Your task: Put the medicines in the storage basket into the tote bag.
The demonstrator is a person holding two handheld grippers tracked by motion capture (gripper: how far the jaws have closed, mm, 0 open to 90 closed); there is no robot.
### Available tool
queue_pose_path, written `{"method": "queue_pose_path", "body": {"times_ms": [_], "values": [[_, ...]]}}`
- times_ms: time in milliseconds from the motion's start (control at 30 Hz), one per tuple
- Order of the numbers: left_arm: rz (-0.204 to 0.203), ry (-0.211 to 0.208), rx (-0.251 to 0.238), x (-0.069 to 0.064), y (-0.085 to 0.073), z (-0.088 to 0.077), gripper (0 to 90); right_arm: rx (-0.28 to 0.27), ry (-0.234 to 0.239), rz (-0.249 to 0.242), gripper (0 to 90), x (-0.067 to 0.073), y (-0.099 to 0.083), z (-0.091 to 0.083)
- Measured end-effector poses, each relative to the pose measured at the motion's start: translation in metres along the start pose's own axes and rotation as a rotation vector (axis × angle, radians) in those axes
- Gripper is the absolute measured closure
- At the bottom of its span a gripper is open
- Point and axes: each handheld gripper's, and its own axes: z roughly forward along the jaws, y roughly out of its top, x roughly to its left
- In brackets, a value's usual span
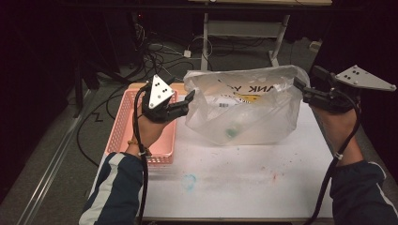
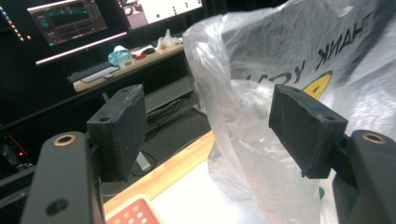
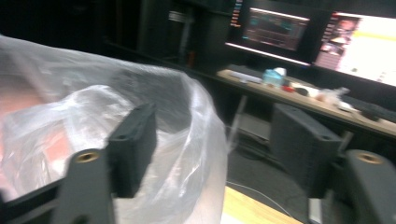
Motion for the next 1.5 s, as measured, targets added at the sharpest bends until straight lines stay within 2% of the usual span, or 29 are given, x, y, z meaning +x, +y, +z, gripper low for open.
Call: {"method": "queue_pose_path", "body": {"times_ms": [100, 133, 167, 200, 233, 300, 400, 433, 533, 567, 733, 833, 933, 1033, 1133, 1267, 1300, 1433, 1500], "values": [[0.010, 0.011, 0.000, -0.001, 0.000, 0.000, 31.1, 0.027, 0.027, -0.044, 23.4, 0.008, 0.003, -0.008], [0.022, 0.013, 0.004, -0.001, 0.000, 0.001, 36.9, 0.027, 0.043, -0.055, 20.3, 0.010, 0.003, -0.010], [0.030, 0.028, 0.010, -0.002, 0.000, 0.002, 49.5, 0.030, 0.056, -0.056, 19.0, 0.013, 0.003, -0.012], [0.035, 0.042, 0.019, -0.003, 0.000, 0.003, 54.2, 0.030, 0.061, -0.068, 17.0, 0.014, 0.003, -0.014], [0.038, 0.029, 0.024, -0.003, 0.000, 0.003, 63.2, 0.021, 0.056, -0.074, 16.3, 0.016, 0.003, -0.016], [0.044, 0.008, 0.030, -0.004, -0.001, 0.005, 66.4, -0.023, 0.053, -0.068, 16.5, 0.019, 0.003, -0.022], [0.041, 0.003, 0.028, -0.006, -0.002, 0.006, 68.4, -0.069, 0.057, -0.049, 16.8, 0.024, 0.003, -0.027], [0.040, 0.001, 0.024, -0.006, -0.003, 0.006, 68.2, -0.084, 0.057, -0.045, 17.6, 0.025, 0.004, -0.028], [0.033, -0.027, 0.010, -0.005, -0.005, 0.004, 59.8, -0.110, 0.067, -0.035, 17.5, 0.031, 0.007, -0.029], [0.039, -0.026, 0.012, -0.005, -0.006, 0.004, 53.7, -0.114, 0.067, -0.037, 17.0, 0.032, 0.008, -0.029], [0.046, 0.009, 0.008, -0.003, -0.013, -0.001, 53.1, -0.166, 0.053, -0.009, 16.9, 0.030, 0.009, -0.040], [0.044, 0.034, 0.011, -0.003, -0.018, -0.005, 34.0, -0.163, 0.054, -0.013, 16.8, 0.028, 0.005, -0.051], [0.048, 0.012, 0.001, -0.004, -0.026, -0.015, 20.2, -0.147, 0.065, -0.018, 17.5, 0.026, -0.010, -0.063], [0.051, -0.016, -0.001, -0.005, -0.037, -0.027, 19.1, -0.106, 0.072, -0.024, 17.6, 0.026, -0.028, -0.069], [0.050, -0.028, 0.018, -0.010, -0.051, -0.037, 19.1, -0.080, 0.082, -0.017, 17.2, 0.027, -0.044, -0.074], [0.081, -0.050, 0.053, -0.021, -0.073, -0.051, 19.1, -0.061, 0.093, -0.009, 16.8, 0.029, -0.062, -0.080], [0.100, -0.048, 0.067, -0.024, -0.078, -0.054, 19.1, -0.055, 0.103, -0.015, 16.7, 0.028, -0.065, -0.082], [0.138, -0.060, 0.130, -0.036, -0.097, -0.060, 19.1, 0.011, 0.138, 0.009, 16.3, 0.034, -0.080, -0.084], [0.155, -0.069, 0.155, -0.039, -0.101, -0.062, 19.1, 0.029, 0.141, -0.001, 16.3, 0.038, -0.081, -0.088]]}}
